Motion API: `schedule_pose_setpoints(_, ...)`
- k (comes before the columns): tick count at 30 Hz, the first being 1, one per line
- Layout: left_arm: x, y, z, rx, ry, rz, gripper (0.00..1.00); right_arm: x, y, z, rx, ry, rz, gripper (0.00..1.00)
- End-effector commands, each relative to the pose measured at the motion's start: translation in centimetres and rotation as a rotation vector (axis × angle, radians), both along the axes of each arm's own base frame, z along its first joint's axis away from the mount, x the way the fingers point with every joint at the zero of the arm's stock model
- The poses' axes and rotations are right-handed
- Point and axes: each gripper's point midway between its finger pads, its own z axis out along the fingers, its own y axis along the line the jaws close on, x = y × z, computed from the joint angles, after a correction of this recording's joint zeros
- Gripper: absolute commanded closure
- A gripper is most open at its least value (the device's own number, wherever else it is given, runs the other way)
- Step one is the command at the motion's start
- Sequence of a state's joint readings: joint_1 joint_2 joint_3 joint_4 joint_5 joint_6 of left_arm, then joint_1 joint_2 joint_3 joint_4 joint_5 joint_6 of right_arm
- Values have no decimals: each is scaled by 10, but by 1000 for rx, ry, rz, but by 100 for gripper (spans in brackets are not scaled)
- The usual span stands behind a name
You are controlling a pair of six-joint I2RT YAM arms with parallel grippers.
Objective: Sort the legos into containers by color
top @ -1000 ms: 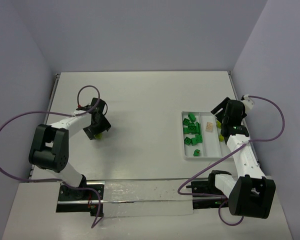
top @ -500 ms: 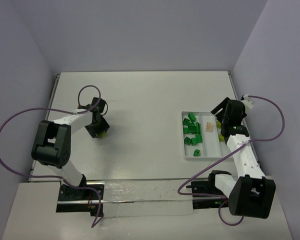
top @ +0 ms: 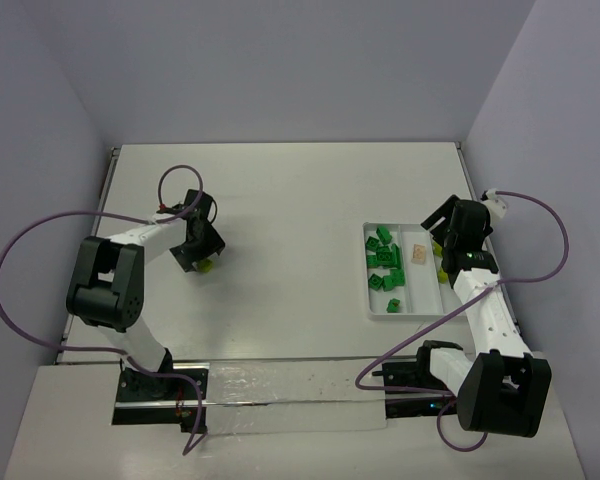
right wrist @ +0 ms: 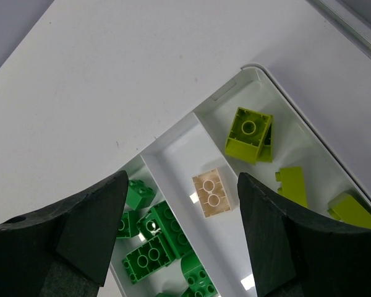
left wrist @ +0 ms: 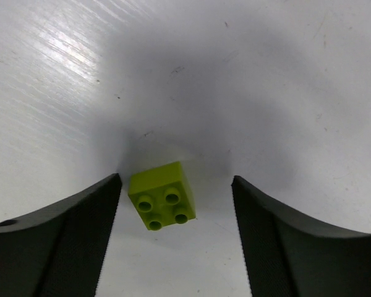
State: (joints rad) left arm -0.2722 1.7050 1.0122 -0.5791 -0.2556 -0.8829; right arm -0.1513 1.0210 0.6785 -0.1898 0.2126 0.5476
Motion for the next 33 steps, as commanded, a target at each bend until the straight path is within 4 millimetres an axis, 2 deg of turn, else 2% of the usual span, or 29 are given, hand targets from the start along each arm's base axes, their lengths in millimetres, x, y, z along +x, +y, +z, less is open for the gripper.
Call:
schedule_pose_setpoints(1, 17, -12, 22, -74, -100, -8, 16, 2, -1, 19, -21, -43, 5, 21)
schedule_pose_setpoints(11, 10, -15, 22, -81, -86, 3, 23, 0, -3, 18, -30, -36, -2, 21)
schedule_pose_setpoints(18, 3, -11, 10, -72, -63, 87, 24, -1, -3, 19, -37, -34, -2, 21)
schedule_pose_setpoints(29, 2, -4, 6, -34, -56, 129, 38, -1, -3, 17, -36, -30, 0, 21)
schedule_pose_setpoints(33, 1, -5, 2, -40, -47, 121, 51, -1, -3, 19, -38, -32, -1, 21)
